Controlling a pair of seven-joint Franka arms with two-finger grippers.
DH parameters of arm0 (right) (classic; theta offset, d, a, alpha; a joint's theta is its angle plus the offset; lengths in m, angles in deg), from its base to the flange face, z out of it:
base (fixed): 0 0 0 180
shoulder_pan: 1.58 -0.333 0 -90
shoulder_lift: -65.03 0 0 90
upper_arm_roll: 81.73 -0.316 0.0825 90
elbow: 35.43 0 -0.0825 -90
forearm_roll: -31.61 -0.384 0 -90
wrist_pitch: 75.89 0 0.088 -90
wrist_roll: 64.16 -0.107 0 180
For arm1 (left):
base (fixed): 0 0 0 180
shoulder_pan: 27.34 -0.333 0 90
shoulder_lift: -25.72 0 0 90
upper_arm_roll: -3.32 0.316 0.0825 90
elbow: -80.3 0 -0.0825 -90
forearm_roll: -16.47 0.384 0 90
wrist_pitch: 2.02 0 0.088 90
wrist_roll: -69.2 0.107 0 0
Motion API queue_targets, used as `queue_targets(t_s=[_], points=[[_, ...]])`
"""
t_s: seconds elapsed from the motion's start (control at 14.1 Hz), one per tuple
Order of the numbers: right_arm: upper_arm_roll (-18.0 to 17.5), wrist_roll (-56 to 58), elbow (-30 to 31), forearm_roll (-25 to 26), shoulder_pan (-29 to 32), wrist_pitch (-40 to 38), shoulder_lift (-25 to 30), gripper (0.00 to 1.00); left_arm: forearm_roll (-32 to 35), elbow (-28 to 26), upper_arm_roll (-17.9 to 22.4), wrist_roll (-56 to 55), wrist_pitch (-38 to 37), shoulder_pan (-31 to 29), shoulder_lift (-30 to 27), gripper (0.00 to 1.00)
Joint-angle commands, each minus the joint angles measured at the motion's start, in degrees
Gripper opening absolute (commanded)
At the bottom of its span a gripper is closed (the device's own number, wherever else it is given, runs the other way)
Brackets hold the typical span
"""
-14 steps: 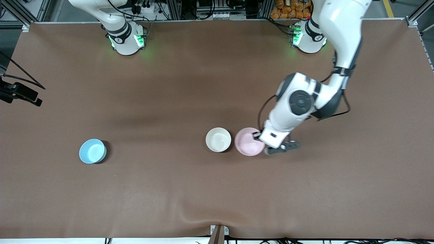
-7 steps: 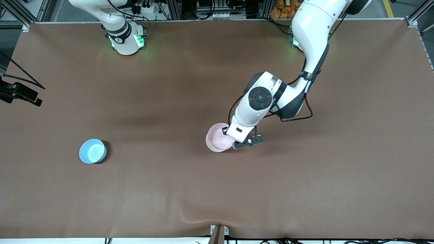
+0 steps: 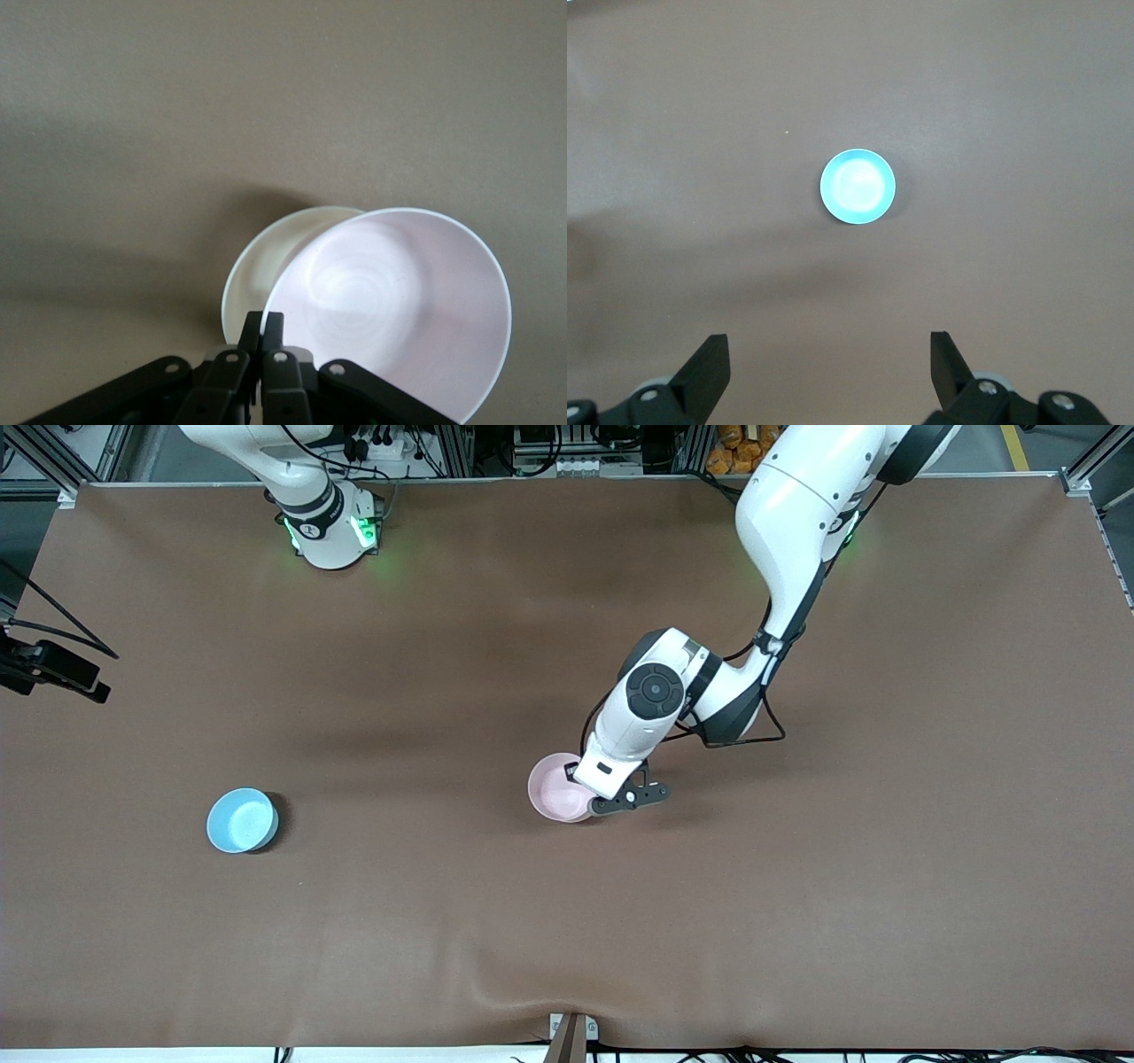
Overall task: Stack pink and blue bowls on white bowl
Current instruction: 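Lower the pink bowl into the white bowl while the right gripper reaches the blue bowl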
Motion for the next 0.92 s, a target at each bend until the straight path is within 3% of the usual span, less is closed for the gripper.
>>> queue_targets(t_s=[0.0,0.35,0.85], points=[[-0.4,-0.2,-0.9,-0.8,0.8,-0.2,-0.3,1.0,-0.6,0.4,0.3,0.2,-0.3,-0.1,-0.2,0.0],[-0.4,-0.2,-0.8,-0.8,0.9,1.6,-2.4,1.0,-0.6,-1.2,0.3,0.2,-0.1,0.0,-0.4,0.0],[-0.7,0.3,-0.5,-0.2,-1.8,13.4,-13.7,1.0,-0.7,-1.5,0.3,0.0,-0.1,0.6,-0.3,0.0]])
